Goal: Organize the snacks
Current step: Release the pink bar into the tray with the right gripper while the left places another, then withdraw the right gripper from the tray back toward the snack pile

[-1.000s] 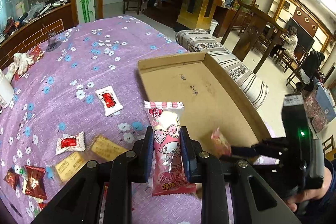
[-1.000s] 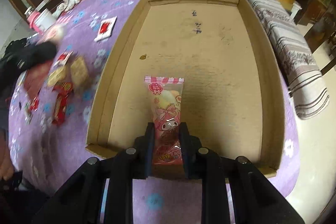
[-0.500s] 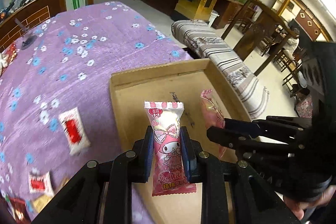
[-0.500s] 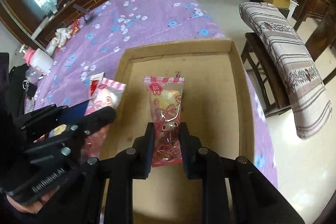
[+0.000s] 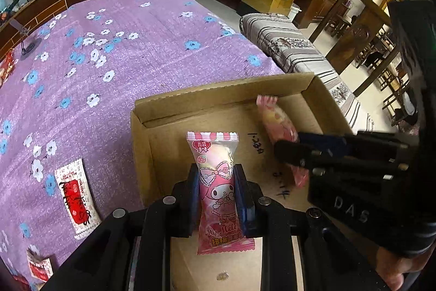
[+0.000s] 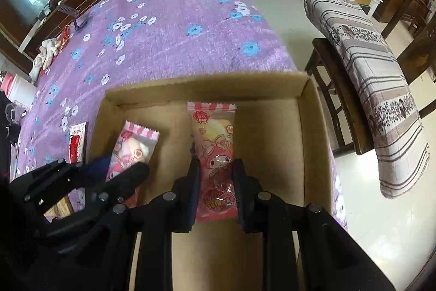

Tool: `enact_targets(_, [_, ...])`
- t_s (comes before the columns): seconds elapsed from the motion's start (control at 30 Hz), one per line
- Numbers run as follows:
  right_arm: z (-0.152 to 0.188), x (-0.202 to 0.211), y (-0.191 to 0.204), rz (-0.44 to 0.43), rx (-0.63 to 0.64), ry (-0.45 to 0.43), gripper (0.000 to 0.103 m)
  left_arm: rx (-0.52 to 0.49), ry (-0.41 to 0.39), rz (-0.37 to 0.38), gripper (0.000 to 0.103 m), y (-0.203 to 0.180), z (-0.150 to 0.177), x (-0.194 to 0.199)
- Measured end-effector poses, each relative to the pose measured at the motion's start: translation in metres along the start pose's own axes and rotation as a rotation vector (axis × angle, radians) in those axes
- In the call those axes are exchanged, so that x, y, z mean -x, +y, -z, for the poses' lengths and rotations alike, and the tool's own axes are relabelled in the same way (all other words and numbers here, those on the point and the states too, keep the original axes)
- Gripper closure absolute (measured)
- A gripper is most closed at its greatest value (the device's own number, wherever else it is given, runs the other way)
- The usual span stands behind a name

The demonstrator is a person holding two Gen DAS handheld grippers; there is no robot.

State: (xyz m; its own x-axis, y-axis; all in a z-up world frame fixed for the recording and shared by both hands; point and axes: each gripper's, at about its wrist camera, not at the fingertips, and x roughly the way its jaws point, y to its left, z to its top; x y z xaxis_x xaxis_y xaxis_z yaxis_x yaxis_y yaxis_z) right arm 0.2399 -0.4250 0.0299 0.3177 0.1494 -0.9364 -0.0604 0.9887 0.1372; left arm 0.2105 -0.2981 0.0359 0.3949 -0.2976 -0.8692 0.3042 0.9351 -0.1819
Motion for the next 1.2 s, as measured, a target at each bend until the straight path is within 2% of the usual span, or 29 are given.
enact_targets(0.3, [-0.004,-0.004,0.003,-0.003,0.01,0.005,0.076,-0.023,-0.008,-0.031,0.079,-0.001,-0.001,-0.004])
enact_targets(0.37, [-0.004,-0.003,0.004,-0.005,0.011,0.006,0.075,-0.029,-0.012,-0.038,0.067,-0.001,-0.001,-0.004])
enact_targets(0.43, [-0.004,-0.003,0.005,-0.001,0.014,0.005,0.073,-0.036,-0.02,-0.044,0.06,-0.001,-0.001,-0.003])
enact_targets(0.6, [-0.002,0.0,0.005,0.002,0.006,-0.002,0.072,-0.049,-0.03,-0.051,0.058,0.0,-0.002,0.001])
enact_targets(0.67, [0.0,0.004,0.004,0.004,-0.001,-0.007,0.071,-0.054,-0.04,-0.053,0.053,0.0,-0.002,0.005])
enact_targets(0.8, [0.006,0.016,0.003,0.001,-0.019,-0.025,0.063,-0.075,-0.064,-0.061,0.051,-0.001,0.0,0.016])
enact_targets(1.13, [0.025,0.049,0.006,-0.033,-0.077,-0.071,0.063,-0.118,-0.124,-0.085,0.051,-0.001,0.01,0.05])
enact_targets(1.2, [0.03,0.057,0.01,-0.038,-0.079,-0.082,0.062,-0.128,-0.138,-0.092,0.048,-0.001,0.013,0.06])
